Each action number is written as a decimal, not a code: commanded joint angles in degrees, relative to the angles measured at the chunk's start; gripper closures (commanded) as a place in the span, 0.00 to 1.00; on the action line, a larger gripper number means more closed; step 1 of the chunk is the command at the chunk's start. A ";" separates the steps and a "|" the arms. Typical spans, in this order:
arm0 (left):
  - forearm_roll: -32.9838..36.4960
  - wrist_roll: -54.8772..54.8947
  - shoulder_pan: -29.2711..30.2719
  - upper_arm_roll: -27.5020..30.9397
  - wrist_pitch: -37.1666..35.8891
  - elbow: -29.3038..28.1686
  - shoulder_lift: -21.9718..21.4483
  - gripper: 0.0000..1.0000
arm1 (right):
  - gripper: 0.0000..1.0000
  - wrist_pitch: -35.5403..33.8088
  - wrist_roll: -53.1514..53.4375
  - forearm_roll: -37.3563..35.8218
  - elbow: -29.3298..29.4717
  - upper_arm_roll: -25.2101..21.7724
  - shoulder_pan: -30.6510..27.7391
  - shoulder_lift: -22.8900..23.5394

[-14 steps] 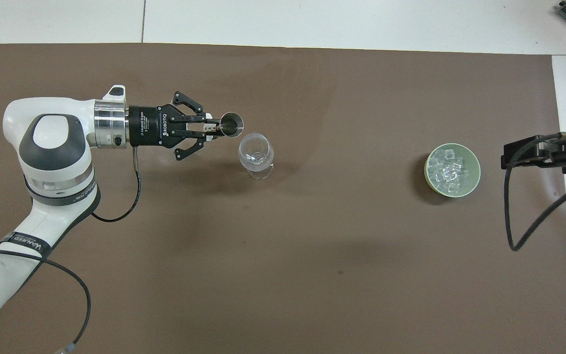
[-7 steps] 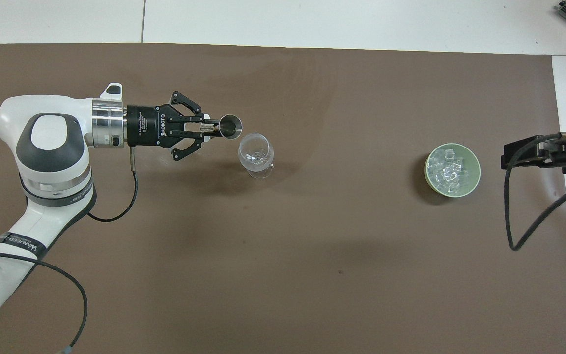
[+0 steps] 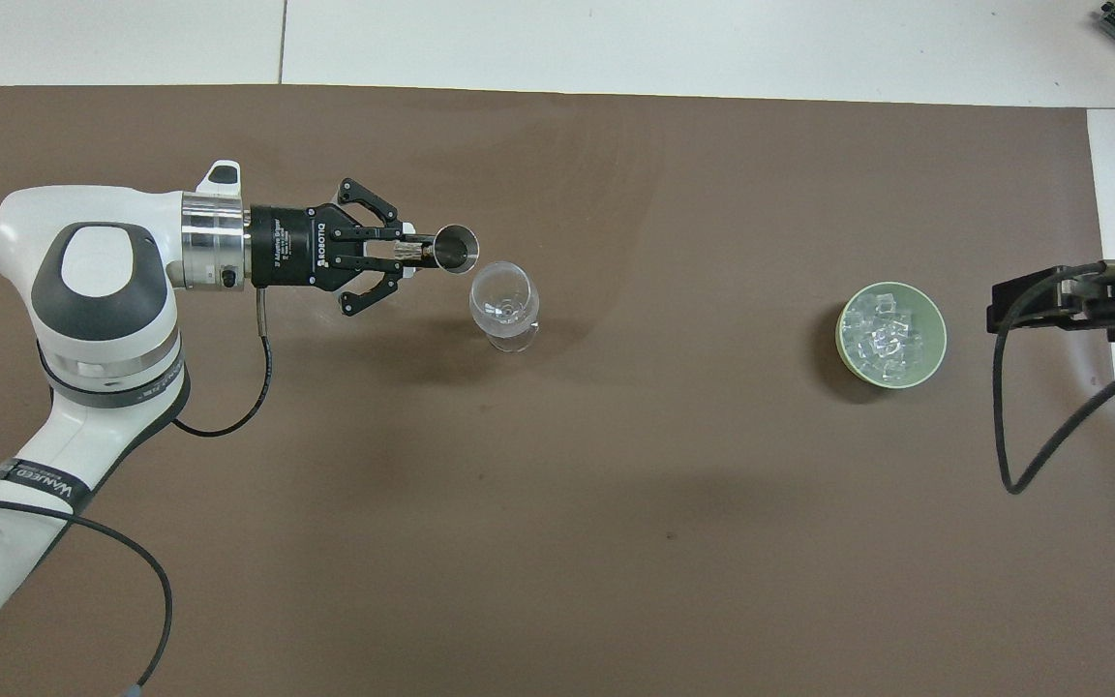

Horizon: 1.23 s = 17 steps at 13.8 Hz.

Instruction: Pour wine and add ice with both arms

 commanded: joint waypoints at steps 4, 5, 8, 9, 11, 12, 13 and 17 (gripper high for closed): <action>1.11 0.35 -1.17 0.97 1.80 -1.98 -2.28 1.00 | 0.00 0.20 -0.67 0.31 -1.40 0.11 -0.11 -1.18; 2.77 0.26 -1.17 0.97 1.89 -1.80 -2.55 1.00 | 0.00 0.28 -0.67 0.31 -1.40 0.11 -0.11 -1.18; 3.23 0.26 -1.17 0.88 2.24 -1.80 -2.64 1.00 | 0.00 0.29 -0.67 0.31 -1.40 0.11 -0.11 -1.18; 3.23 0.26 -1.26 0.88 2.24 -1.80 -2.64 1.00 | 0.00 0.29 -0.67 0.31 -1.40 0.11 -0.11 -1.18; 3.57 0.26 -1.79 0.97 2.59 -1.80 -2.90 1.00 | 0.00 0.29 -0.67 0.31 -1.40 0.11 -0.11 -1.18; 3.66 0.26 -1.88 0.97 2.85 -1.80 -3.07 1.00 | 0.00 0.29 -0.67 0.31 -1.40 0.11 -0.11 -1.18; 3.75 0.26 -2.14 0.97 2.85 -1.80 -3.08 1.00 | 0.00 0.29 -0.67 0.31 -1.40 0.11 -0.11 -1.18; 5.60 0.00 -2.84 0.97 3.73 -1.62 -3.52 1.00 | 0.00 0.29 -0.67 0.31 -1.40 0.11 -0.11 -1.18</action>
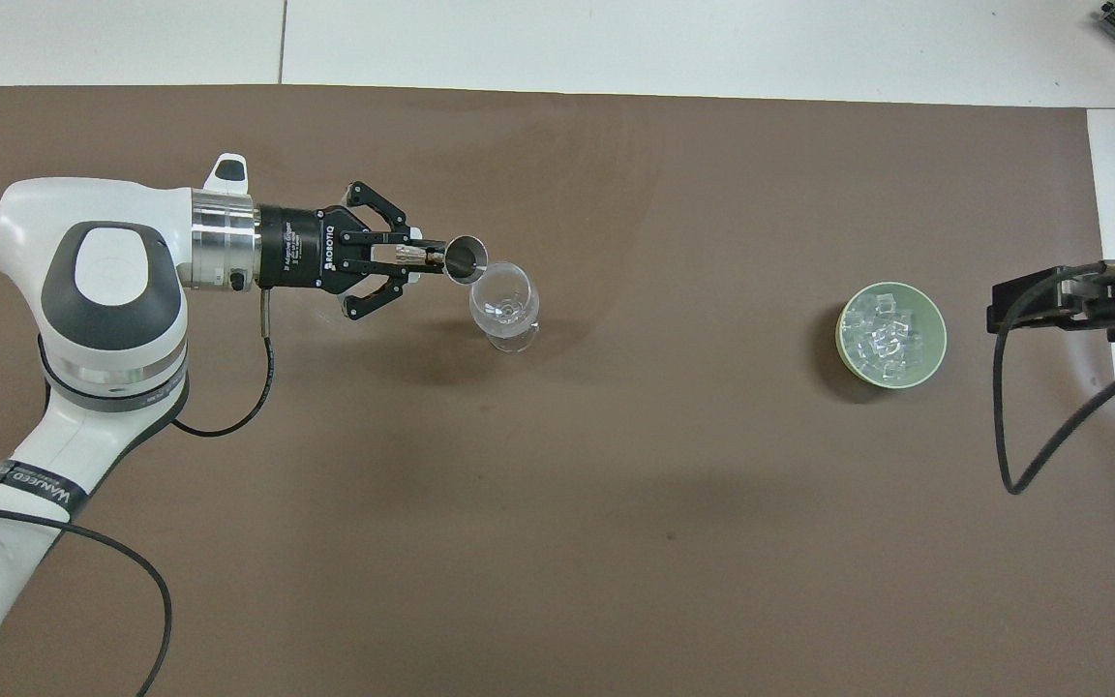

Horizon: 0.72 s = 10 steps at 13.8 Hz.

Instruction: Pour wine and add ice with both arms

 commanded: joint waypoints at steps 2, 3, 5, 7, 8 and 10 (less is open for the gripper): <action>0.96 -0.18 -1.47 0.98 1.81 -1.62 -2.27 1.00 | 0.00 0.29 -0.67 0.32 -1.40 0.11 -0.11 -1.18; 1.31 -0.09 -1.47 0.98 1.99 -1.62 -2.35 1.00 | 0.00 0.29 -0.67 0.23 -1.40 0.11 -0.11 -1.18; 3.15 -0.17 -2.00 0.98 2.43 -1.45 -2.44 1.00 | 0.00 0.29 -0.67 0.32 -1.40 0.11 -0.11 -1.18; 3.33 -0.26 -2.00 0.98 2.51 -1.44 -2.70 1.00 | 0.00 0.29 -0.67 0.32 -1.40 0.11 -0.11 -1.18; 3.50 -0.26 -2.17 0.98 2.51 -1.44 -2.79 1.00 | 0.00 0.29 -0.67 0.32 -1.40 0.11 -0.11 -1.18; 3.59 -0.35 -2.26 1.07 2.51 -1.44 -2.88 1.00 | 0.00 0.29 -0.67 0.32 -1.40 0.11 -0.11 -1.18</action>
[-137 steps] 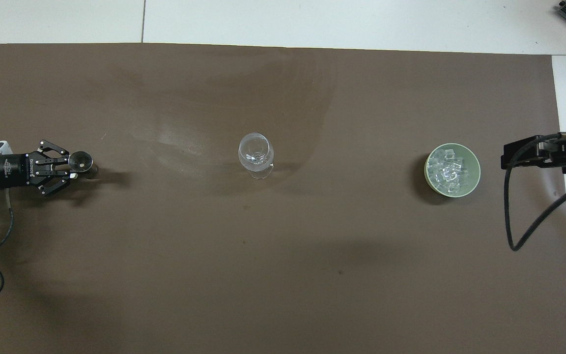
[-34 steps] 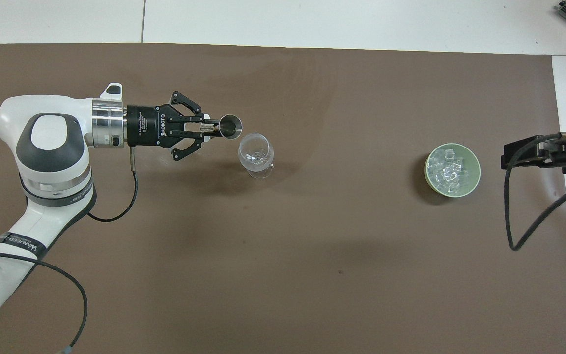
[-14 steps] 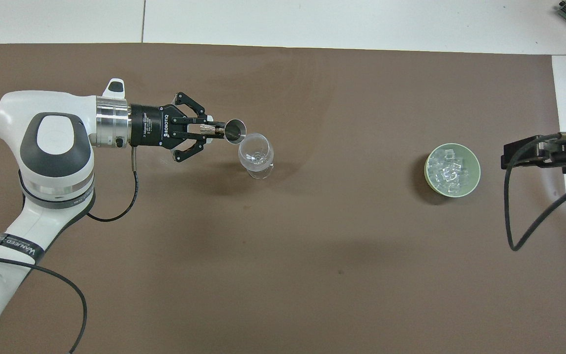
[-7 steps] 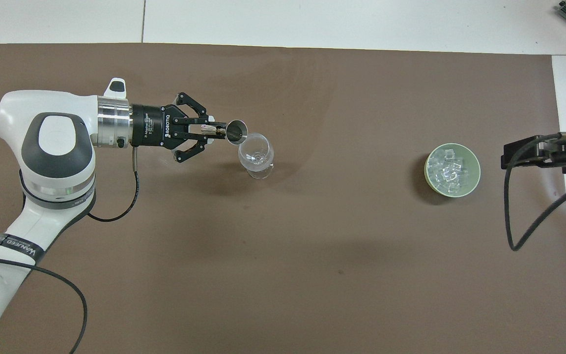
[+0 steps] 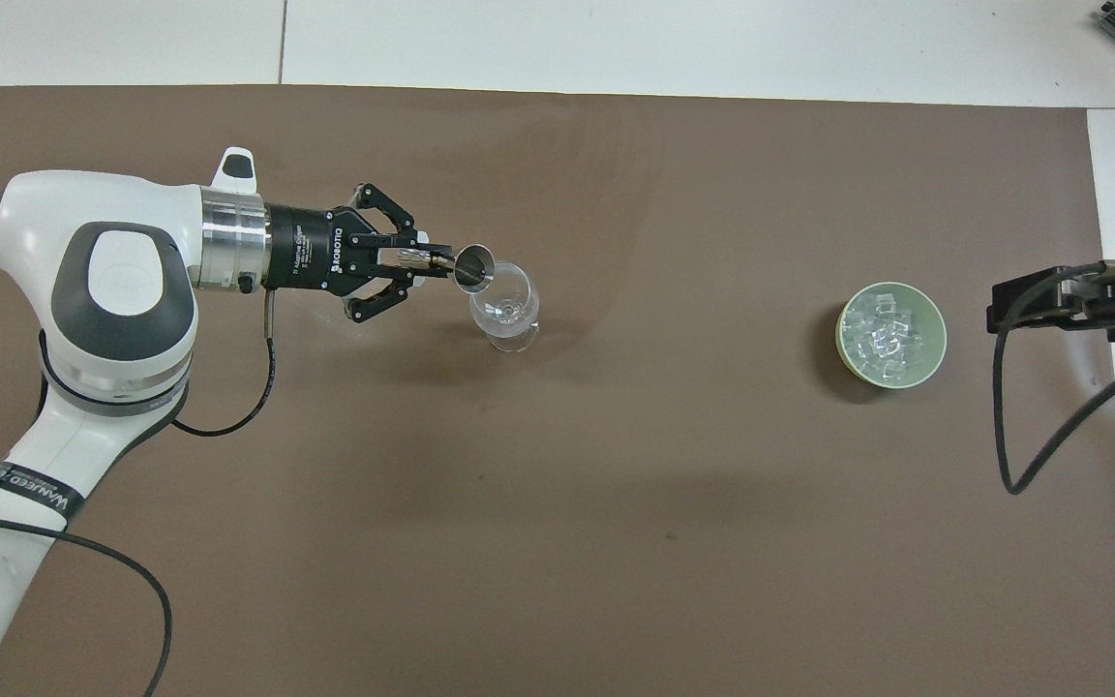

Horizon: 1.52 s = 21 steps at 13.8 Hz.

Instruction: Pour wine and add ice with both arms

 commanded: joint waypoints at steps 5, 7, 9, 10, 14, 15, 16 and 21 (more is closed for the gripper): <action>3.18 -0.62 -1.36 0.97 2.07 -0.83 -1.83 1.00 | 0.00 0.29 -0.67 0.31 -1.40 0.11 -0.11 -1.18; 3.18 -0.62 -1.36 0.97 2.33 -0.83 -1.83 1.00 | 0.00 0.29 -0.67 0.31 -1.40 0.11 -0.11 -1.18; 3.35 -0.62 -1.36 0.97 2.77 -0.83 -1.83 1.00 | 0.00 0.29 -0.67 0.31 -1.40 0.11 -0.11 -1.18; 3.53 -0.62 -1.36 0.97 2.86 -0.83 -1.83 1.00 | 0.00 0.29 -0.67 0.31 -1.40 0.11 -0.11 -1.18; 5.02 -0.80 -2.32 0.97 3.92 -0.74 -2.19 1.00 | 0.00 0.29 -0.67 0.31 -1.40 0.11 -0.11 -1.18; 5.02 -0.80 -2.33 0.97 4.00 -0.83 -2.19 1.00 | 0.00 0.29 -0.67 0.31 -1.40 0.11 -0.11 -1.18; 5.02 -0.88 -2.41 0.97 4.00 -0.74 -2.19 1.00 | 0.00 0.29 -0.67 0.31 -1.40 0.11 -0.11 -1.18; 6.08 -1.58 -2.68 0.97 4.18 -0.13 -2.27 1.00 | 0.00 0.29 -0.67 0.31 -1.40 0.11 -0.11 -1.18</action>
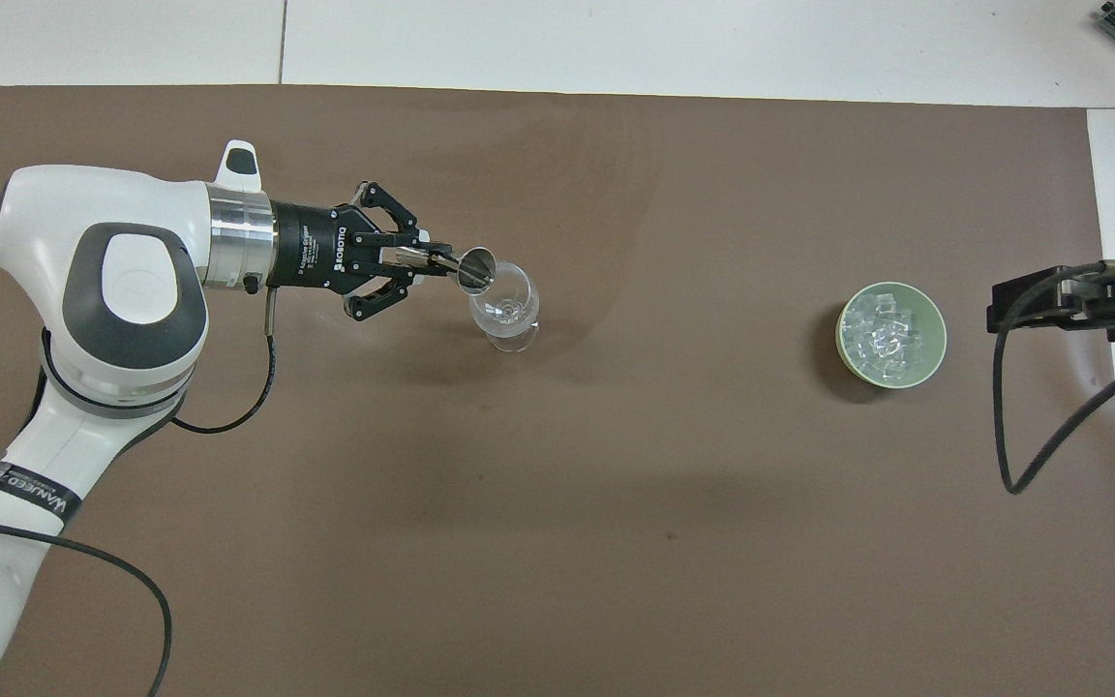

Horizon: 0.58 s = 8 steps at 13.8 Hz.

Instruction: Pour wine and add ice with both arms

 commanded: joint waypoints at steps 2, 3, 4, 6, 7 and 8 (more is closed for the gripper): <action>2.54 -1.69 -1.37 0.98 0.98 0.13 -1.07 1.00 | 0.00 0.29 -0.67 0.31 -1.40 0.11 -0.11 -1.18; 2.64 -1.69 -1.37 0.98 0.98 0.13 -1.06 1.00 | 0.00 0.29 -0.67 0.31 -1.40 0.11 -0.11 -1.18; 2.72 -1.69 -1.54 0.98 1.15 0.13 -1.15 1.00 | 0.00 0.29 -0.67 0.31 -1.40 0.11 -0.11 -1.18; 3.16 -1.78 -1.98 0.98 1.77 0.13 -1.15 1.00 | 0.00 0.29 -0.67 0.31 -1.40 0.11 -0.11 -1.18; 3.51 -2.04 -1.98 0.98 1.94 0.13 -1.15 1.00 | 0.00 0.29 -0.67 0.31 -1.40 0.11 -0.11 -1.18; 3.60 -2.05 -1.98 0.98 2.29 0.13 -1.15 1.00 | 0.00 0.29 -0.67 0.31 -1.40 0.11 -0.11 -1.18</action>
